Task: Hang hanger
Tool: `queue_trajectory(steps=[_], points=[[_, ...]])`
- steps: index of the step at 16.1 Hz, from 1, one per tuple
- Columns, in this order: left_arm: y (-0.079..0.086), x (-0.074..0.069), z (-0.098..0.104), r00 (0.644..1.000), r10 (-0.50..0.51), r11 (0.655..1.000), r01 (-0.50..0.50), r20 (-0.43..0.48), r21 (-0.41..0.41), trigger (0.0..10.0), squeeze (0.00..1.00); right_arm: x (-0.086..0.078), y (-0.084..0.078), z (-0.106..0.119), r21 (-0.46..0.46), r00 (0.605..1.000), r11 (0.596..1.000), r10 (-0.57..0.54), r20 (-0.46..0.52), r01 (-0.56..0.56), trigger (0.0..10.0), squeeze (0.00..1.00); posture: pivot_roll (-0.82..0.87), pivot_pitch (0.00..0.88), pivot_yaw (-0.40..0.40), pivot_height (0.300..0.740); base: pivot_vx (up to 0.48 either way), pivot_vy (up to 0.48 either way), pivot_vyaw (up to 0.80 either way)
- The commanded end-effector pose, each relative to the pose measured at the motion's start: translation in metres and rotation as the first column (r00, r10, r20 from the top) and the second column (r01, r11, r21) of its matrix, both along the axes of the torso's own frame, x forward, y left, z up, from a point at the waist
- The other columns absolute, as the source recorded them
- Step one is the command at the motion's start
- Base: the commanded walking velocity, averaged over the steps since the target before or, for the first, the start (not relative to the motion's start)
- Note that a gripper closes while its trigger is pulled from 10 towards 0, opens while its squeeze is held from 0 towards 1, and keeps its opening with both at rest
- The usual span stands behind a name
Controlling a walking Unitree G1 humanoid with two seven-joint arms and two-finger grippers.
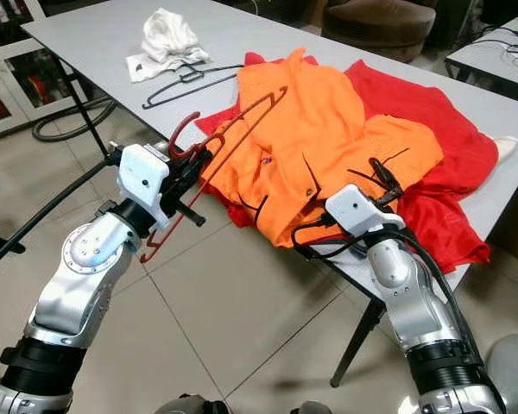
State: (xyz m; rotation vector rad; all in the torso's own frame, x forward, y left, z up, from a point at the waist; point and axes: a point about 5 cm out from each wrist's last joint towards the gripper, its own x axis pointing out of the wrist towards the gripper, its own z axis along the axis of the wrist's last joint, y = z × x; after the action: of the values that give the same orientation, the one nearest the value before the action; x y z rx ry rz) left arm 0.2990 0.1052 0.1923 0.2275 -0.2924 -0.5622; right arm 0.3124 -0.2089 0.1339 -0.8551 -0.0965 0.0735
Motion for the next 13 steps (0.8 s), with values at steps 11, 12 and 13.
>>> queue_trajectory(steps=[11, 12, 13], points=[[0.017, -0.008, -0.004, 0.997, 0.074, 0.997, -0.074, -0.006, 0.02, 10.0, 0.0, -0.006, 0.0, -0.003, 0.069, 1.0, 0.997, 0.028, -0.009, -0.028, 10.0, 0.0, -0.07, 0.05, 0.106, 0.74, 0.0, 0.0, 0.0], [0.018, -0.008, -0.003, 0.997, 0.079, 0.997, -0.079, -0.004, 0.02, 10.0, 0.0, -0.006, 0.0, -0.004, 0.071, 1.0, 0.997, 0.025, -0.009, -0.024, 10.0, 0.0, -0.06, 0.05, 0.107, 0.74, 0.0, 0.0, 0.0], [0.018, -0.008, -0.003, 0.997, 0.081, 0.996, -0.081, -0.003, 0.02, 10.0, 0.0, -0.007, -0.001, -0.004, 0.07, 1.0, 0.997, 0.02, -0.007, -0.019, 10.0, 0.0, -0.06, 0.05, 0.107, 0.74, 0.0, 0.0, 0.0]])
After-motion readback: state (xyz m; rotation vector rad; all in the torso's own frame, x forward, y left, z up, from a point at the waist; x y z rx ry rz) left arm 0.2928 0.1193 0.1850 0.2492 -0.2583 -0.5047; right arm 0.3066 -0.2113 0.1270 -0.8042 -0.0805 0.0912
